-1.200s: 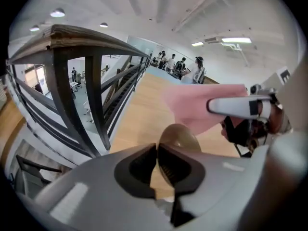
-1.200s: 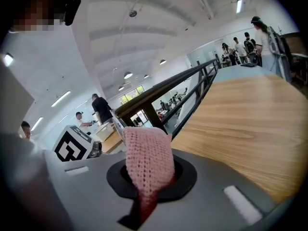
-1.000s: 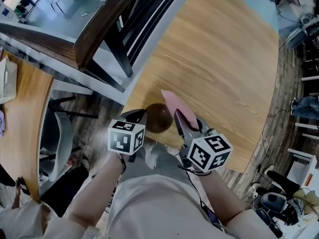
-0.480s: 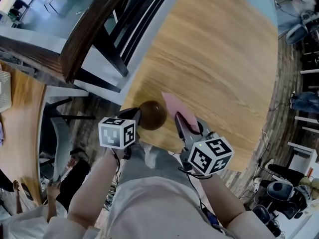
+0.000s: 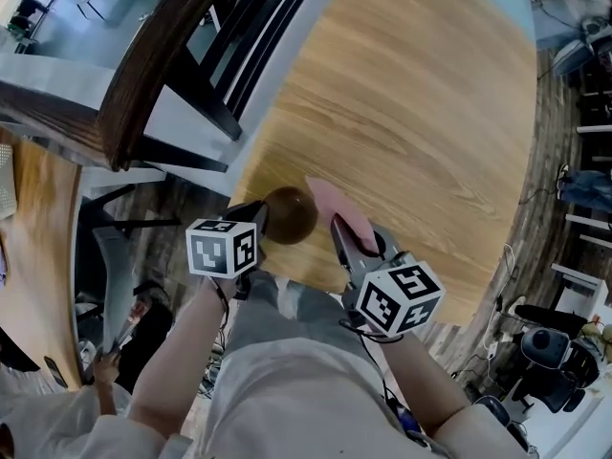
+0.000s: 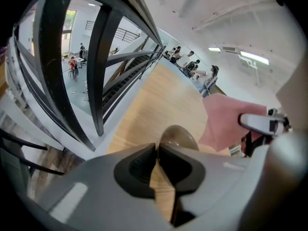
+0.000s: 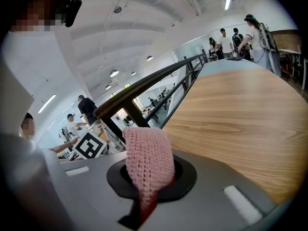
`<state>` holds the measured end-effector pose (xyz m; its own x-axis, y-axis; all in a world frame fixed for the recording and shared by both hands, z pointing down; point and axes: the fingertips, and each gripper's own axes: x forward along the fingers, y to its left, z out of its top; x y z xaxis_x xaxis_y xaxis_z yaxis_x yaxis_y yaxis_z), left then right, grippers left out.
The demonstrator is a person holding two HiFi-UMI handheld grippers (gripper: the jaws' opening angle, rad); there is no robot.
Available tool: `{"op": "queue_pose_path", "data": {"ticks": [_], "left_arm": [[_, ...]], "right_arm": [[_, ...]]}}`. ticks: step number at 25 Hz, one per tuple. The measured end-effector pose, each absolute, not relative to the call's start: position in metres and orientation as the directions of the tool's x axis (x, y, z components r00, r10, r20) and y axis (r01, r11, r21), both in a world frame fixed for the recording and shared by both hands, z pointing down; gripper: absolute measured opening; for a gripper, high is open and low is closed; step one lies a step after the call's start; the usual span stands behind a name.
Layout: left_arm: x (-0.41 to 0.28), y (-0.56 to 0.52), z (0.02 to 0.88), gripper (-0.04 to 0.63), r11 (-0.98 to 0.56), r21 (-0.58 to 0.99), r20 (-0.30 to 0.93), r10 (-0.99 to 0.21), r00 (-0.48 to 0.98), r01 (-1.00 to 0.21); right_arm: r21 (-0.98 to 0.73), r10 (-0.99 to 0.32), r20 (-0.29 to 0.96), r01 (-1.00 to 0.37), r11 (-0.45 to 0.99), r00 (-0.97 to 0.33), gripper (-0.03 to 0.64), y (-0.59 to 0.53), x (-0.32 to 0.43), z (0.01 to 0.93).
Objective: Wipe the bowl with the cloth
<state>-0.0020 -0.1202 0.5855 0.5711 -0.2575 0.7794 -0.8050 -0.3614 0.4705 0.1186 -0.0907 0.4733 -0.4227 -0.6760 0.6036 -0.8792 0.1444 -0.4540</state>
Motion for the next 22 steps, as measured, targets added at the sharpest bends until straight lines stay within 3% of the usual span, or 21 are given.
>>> {"op": "queue_pose_path", "data": {"ticks": [5,10,22], "left_arm": [[-0.001,-0.121,0.590,0.028,-0.369,0.473,0.783,-0.239,0.574,-0.800],[0.002,-0.118,0.587,0.083,-0.378,0.488,0.770,-0.239,0.592,-0.787],[-0.013,-0.126,0.544,0.107,-0.418,0.346,0.759,-0.402,0.513,-0.840]], "right_arm": [[-0.452,-0.668,0.613,-0.880,0.143,-0.423,0.015,-0.092,0.120,0.480],[-0.452,-0.664,0.616,-0.880,0.143,-0.424,0.015,-0.091,0.118,0.482],[-0.439,-0.700,0.580,-0.884,0.162,-0.417,0.015,-0.087,0.117,0.462]]}}
